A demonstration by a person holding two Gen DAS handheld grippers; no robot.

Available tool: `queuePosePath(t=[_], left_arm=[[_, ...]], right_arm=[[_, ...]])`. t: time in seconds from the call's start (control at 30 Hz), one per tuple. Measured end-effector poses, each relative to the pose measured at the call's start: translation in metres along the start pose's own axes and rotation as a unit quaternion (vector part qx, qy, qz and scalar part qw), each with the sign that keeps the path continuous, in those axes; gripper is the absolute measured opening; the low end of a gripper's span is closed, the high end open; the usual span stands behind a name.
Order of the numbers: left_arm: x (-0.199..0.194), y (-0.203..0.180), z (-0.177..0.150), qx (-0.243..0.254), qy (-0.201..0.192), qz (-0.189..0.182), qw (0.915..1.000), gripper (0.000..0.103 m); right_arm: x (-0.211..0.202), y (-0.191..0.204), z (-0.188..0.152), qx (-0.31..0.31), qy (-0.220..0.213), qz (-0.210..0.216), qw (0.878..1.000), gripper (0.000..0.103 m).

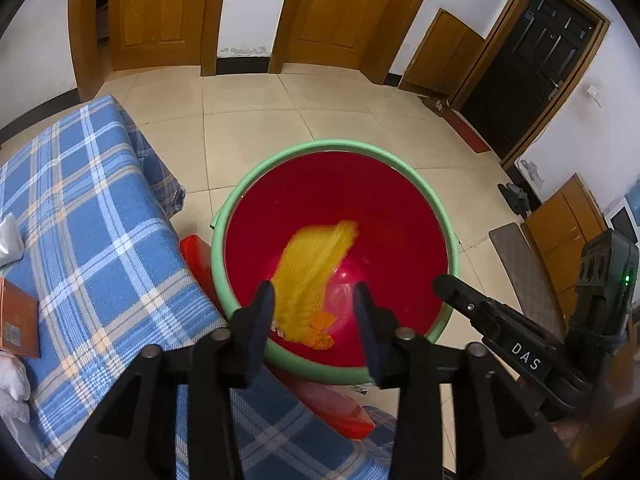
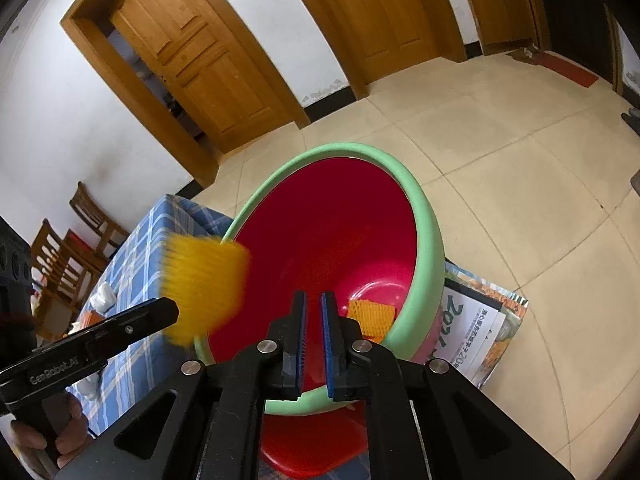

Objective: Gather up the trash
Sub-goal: 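Release the orange cloth and foam net into the red bucket with both grippers, then return to the table and grasp the snack bag with the left gripper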

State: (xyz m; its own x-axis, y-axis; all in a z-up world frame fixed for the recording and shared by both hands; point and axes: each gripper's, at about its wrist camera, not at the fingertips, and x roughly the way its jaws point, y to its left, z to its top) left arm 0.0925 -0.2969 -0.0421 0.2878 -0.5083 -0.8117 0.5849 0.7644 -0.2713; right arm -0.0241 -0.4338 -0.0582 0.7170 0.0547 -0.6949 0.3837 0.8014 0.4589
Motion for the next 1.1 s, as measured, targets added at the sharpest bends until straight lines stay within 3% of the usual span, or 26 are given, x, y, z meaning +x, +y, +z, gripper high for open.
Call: queuePosePath(t=[0.2,0.37,1.1], left_arm=[[-0.006,0.004,-0.002,-0.015,-0.003,0.008,0.9999,0.050],[-0.019,0.012,-0.005,-0.028,-0.016,0.025,0.9992,0.062],[-0.106,0.077,-0.045,-0.098,-0.081,0.078,0.9888,0.064]], right_arm=[[-0.003,0.000,0.000,0.012,0.001,0.002,1.000,0.019],[-0.007,0.002,0.000,0.014,-0.001,0.003,1.000,0.026],[-0.042,0.052,-0.017,-0.020,-0.024,0.023,0.999,0.030]])
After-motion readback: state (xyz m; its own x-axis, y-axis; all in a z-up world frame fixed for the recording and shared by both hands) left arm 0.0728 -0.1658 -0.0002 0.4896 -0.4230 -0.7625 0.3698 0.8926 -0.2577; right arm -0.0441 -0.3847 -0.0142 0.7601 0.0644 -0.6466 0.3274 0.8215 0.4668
